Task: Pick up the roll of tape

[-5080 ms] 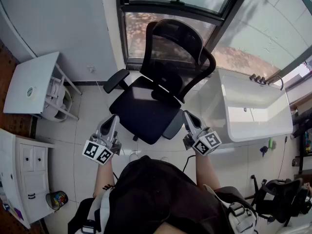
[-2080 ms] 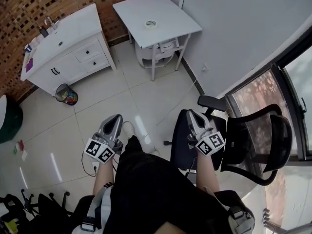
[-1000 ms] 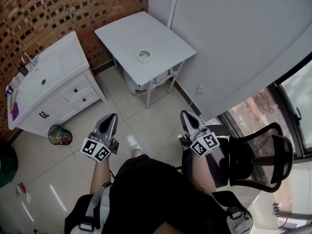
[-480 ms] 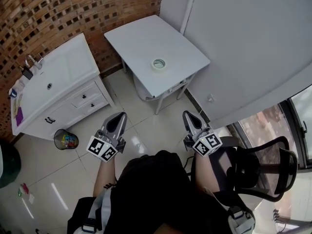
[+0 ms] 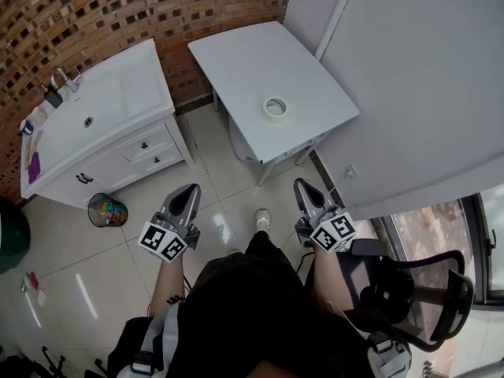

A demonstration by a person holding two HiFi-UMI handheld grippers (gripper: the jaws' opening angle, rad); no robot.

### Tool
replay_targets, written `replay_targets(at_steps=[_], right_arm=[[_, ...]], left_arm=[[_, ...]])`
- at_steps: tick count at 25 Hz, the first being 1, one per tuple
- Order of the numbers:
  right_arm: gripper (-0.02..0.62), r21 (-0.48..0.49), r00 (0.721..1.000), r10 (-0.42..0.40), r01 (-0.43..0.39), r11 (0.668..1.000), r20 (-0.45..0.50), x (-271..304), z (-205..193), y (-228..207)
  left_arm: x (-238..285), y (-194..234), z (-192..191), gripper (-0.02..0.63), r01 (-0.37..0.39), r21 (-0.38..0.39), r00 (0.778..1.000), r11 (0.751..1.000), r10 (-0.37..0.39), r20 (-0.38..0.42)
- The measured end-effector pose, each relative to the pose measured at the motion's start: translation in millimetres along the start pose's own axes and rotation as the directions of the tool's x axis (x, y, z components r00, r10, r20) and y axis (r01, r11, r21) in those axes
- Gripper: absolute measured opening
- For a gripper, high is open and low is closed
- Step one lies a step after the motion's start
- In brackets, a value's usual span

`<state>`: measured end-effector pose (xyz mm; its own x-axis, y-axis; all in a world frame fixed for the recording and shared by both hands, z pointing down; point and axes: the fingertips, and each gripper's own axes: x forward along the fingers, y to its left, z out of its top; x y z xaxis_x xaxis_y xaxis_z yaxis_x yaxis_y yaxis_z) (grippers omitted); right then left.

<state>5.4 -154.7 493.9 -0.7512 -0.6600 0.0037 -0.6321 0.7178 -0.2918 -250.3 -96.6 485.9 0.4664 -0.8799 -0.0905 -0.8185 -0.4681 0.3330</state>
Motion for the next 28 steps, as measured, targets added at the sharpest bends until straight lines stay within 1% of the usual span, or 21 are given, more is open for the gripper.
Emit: replay_targets(at_steps=[4,10,13,19,28], right_arm=[[0.005,-0.015,0.999,0.029,-0.029,0.999,0.02,22,14,-21],[0.005,-0.02,0.999,0.025,-0.025,1.0,0.034,45,37,-65],[0.005,-0.004,0.999,0.037,-0.037,0.999,0.039,58,44,-87],[0.005,0.019,0.997,0.072,-0.072,0.997,0.011,83,41,-129],[0.005,0.019,0.994,0.107,-0.107,0.994,0.0,125,55,-195]], left_arm=[[29,8,8,0.002,0.001,0.017,1.0,1.0,-0.001,0.024],[78,15,19,0.002,0.015,0.034,0.999,0.999,-0.016,0.034],[100,18,21,0.002,0.018,0.038,0.999,0.999,-0.02,0.04],[144,31,11,0.002,-0.025,0.05,0.999,0.998,0.024,0.026],[206,47,9,0.002,-0.08,0.062,0.996,0.995,0.078,0.037]])
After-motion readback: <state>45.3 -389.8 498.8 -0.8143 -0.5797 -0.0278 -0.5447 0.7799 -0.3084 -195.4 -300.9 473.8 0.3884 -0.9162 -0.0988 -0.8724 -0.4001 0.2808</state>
